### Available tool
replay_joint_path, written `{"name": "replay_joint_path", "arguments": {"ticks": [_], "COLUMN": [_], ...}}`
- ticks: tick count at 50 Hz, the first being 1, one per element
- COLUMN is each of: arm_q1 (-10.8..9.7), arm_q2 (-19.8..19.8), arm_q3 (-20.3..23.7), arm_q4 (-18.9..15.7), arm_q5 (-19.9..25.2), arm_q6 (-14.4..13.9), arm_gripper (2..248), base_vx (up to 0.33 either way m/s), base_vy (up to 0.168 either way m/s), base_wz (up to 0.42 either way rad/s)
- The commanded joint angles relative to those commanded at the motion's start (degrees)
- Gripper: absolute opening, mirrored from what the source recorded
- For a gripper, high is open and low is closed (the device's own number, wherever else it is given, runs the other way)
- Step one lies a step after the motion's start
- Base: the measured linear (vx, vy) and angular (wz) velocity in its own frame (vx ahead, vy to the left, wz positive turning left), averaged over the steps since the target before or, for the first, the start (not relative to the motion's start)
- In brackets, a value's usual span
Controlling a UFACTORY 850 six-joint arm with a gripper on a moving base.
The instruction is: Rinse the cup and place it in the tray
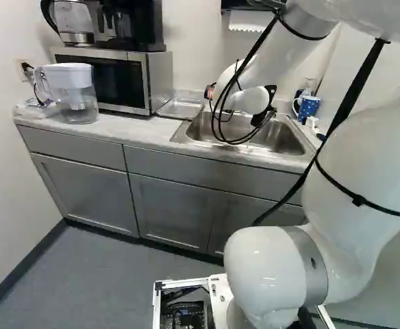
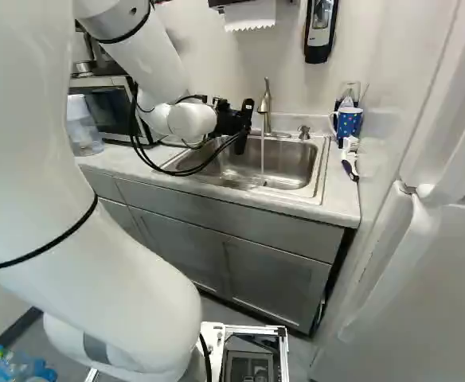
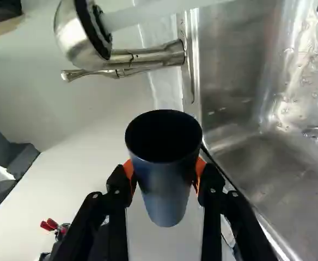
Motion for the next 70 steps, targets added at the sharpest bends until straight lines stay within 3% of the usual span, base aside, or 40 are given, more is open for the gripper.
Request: {"name": "replay_joint_path", "arguments": {"ticks": [70], "arm_q1": [0.00], "arm_q2": [0.00], "arm_q3": [0.00], "arm_q4": [0.00], "arm_q5": [0.00], "arm_q6": [-42.04], "arm_gripper": [123], "base_vx": [0.000], "base_vy": [0.000], "base_wz": [0.000]}}
